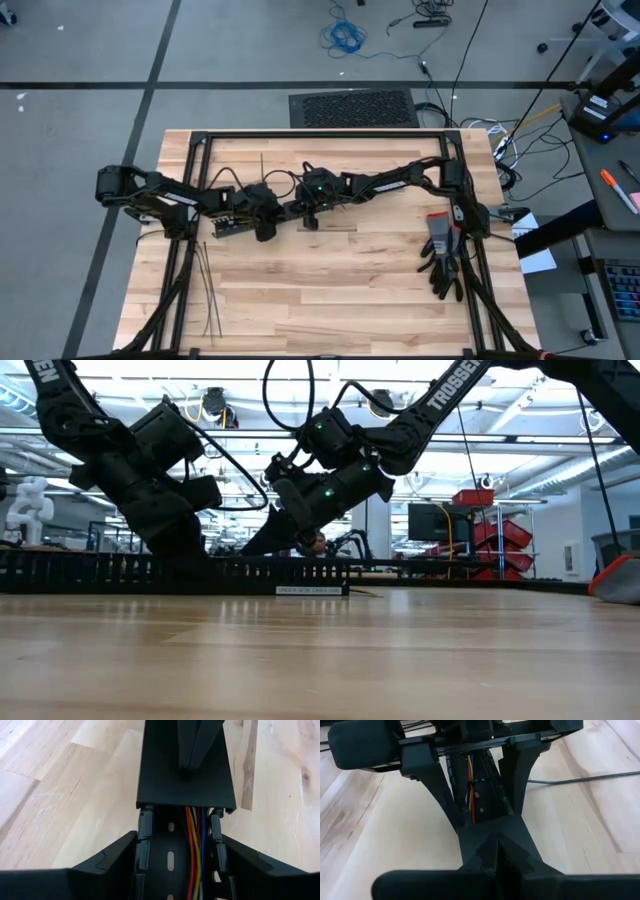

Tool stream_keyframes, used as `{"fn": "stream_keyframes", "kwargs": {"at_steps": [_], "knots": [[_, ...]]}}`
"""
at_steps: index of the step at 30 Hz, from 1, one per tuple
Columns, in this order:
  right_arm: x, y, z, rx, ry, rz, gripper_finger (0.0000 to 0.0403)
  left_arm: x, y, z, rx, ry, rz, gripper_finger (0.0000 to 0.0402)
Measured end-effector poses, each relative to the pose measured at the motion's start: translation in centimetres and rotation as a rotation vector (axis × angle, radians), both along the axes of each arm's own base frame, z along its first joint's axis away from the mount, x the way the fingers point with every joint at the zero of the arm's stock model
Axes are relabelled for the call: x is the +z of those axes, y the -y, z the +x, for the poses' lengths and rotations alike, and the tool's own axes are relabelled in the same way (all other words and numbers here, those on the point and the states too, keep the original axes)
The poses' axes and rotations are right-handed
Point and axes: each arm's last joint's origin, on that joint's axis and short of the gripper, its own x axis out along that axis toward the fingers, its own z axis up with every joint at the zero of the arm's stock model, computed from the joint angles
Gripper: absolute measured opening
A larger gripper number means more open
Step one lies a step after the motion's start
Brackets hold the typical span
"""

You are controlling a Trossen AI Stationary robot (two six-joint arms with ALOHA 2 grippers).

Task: Ziptie cables
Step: Close the black cable duct

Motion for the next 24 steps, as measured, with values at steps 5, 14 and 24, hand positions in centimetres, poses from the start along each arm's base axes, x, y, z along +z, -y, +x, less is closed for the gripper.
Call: {"fn": "stream_keyframes", "kwargs": {"at_steps": [5, 14, 24], "knots": [[-0.5, 0.1, 0.7, -0.002, 0.001, 0.004, 0.0000, 0.0, 0.1, 0.0, 0.003, 0.001, 0.002, 0.0237], [-1.0, 0.2, 2.4, -0.005, 0.014, 0.014, 0.0000, 0.0, 0.6, 0.1, 0.014, -0.006, 0.026, 0.0237], [-0.3, -0.2, 2.5, 0.005, 0.012, -0.003, 0.0000, 0.0, 0.6, 0.1, 0.011, -0.011, 0.031, 0.0237]]}}
